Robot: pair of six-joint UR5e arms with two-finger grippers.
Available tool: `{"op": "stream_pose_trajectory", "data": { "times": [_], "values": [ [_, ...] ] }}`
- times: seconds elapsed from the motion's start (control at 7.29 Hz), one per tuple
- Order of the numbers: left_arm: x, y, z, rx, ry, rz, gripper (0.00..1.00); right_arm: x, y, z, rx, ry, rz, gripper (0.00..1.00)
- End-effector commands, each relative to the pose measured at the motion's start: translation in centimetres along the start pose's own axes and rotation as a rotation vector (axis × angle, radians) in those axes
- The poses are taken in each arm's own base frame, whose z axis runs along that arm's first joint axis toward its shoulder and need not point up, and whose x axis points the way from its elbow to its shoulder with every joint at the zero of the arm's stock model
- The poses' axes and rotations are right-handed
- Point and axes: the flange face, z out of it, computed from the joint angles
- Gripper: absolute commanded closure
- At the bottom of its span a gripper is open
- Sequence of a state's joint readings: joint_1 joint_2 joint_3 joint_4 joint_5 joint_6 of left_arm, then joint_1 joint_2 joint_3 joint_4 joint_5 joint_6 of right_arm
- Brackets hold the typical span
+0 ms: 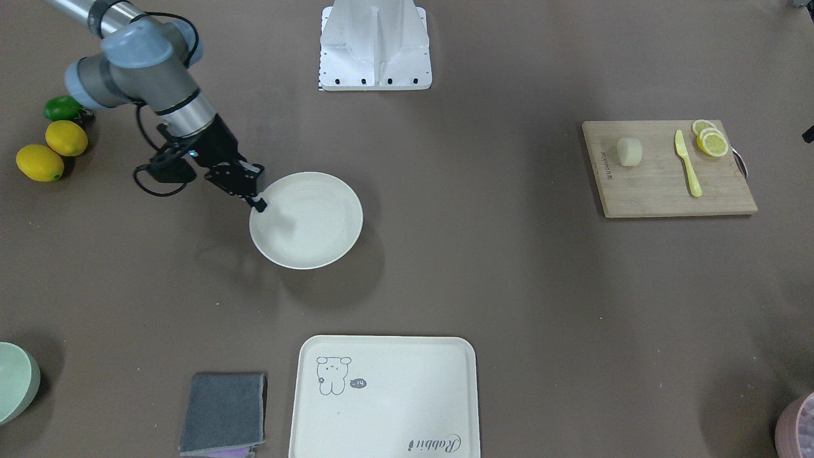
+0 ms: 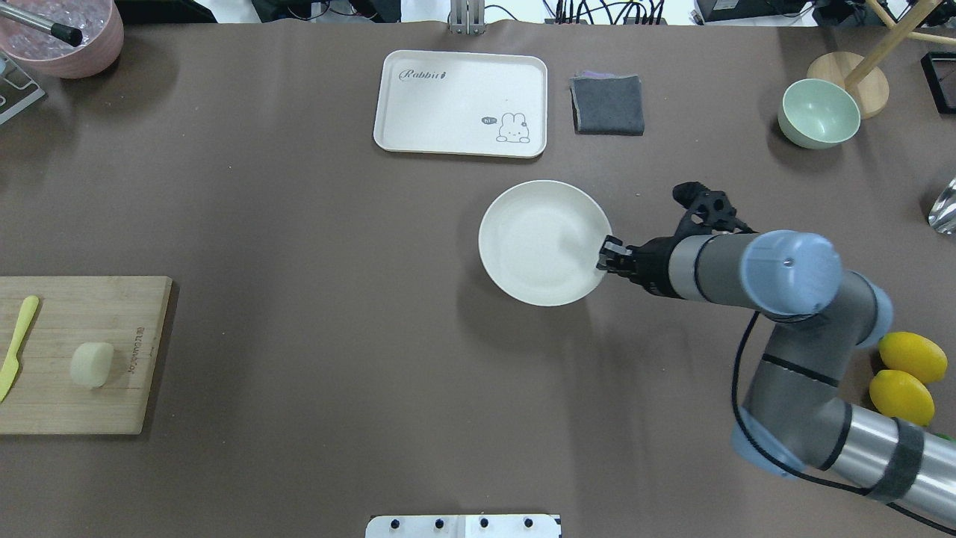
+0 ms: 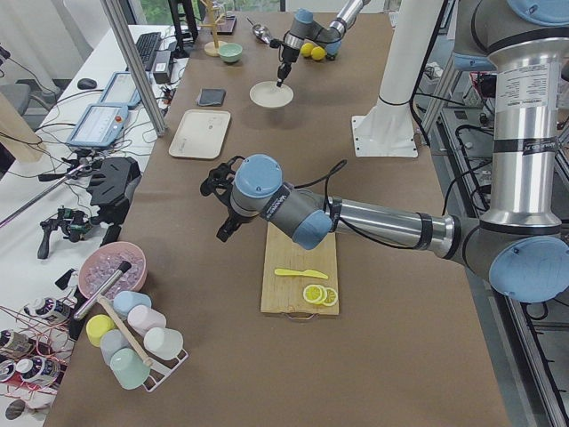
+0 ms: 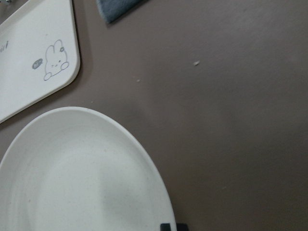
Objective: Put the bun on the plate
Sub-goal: 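Slide the white plate with the right gripper toward the table center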
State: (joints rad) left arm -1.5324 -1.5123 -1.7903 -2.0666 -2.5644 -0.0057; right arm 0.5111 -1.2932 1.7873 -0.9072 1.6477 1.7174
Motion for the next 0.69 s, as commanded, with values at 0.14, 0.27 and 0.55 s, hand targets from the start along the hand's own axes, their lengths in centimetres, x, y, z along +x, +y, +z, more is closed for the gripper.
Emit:
{"op": "stream_pose_trajectory", "data": {
  "times": [0.14,0.27,0.55],
  "values": [
    [-0.2,0.2,0.1,-0.003,-0.001,-0.01,0.02,-9.6,12.4,3.3,0.033,0.054,0.016,1.0],
    [-0.2,0.2,0.1,-0.003,-0.001,-0.011,0.02,-9.9,13.7,4.3,0.023,0.061,0.006,1.0],
    [-0.2,0.3,0.1,-0.003,-0.001,-0.012,0.02,-9.4,13.3,4.8,0.045,0.074,-0.006,0.06]
  ]
}}
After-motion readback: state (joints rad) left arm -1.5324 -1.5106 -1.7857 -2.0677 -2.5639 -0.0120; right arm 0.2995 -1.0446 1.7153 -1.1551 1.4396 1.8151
